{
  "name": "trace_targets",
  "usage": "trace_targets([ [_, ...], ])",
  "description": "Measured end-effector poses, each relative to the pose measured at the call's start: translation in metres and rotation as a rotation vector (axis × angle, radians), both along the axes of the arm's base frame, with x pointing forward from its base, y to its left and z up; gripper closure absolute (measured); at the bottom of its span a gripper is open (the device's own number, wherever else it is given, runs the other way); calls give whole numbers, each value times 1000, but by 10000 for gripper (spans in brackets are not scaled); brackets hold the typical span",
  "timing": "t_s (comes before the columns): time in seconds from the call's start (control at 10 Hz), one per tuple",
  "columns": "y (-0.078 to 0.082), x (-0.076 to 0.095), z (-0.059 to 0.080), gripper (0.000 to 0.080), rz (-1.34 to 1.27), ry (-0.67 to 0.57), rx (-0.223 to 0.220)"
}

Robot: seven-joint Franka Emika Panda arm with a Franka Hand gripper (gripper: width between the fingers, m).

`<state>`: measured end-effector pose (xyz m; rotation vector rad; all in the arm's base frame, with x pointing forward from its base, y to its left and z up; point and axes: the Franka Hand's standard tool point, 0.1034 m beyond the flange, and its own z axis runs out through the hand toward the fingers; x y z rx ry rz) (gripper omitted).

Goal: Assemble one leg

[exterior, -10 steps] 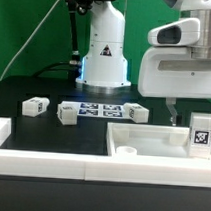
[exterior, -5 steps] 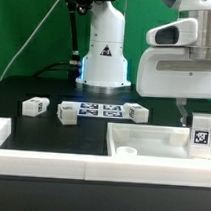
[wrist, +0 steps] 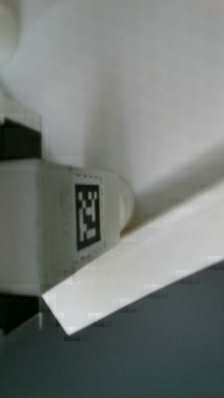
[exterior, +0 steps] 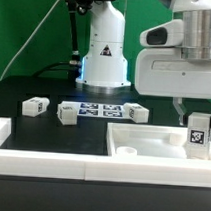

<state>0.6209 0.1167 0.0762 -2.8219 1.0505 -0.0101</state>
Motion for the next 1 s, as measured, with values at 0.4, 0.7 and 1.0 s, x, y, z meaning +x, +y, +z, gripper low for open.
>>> trace_targets([
  [0.4, 7, -3, -1, 506, -619, 11, 49],
  [0.7, 9, -2, 0, 506, -984, 35, 92],
  [1.0, 8, -3, -1, 506, -1300, 84, 136],
])
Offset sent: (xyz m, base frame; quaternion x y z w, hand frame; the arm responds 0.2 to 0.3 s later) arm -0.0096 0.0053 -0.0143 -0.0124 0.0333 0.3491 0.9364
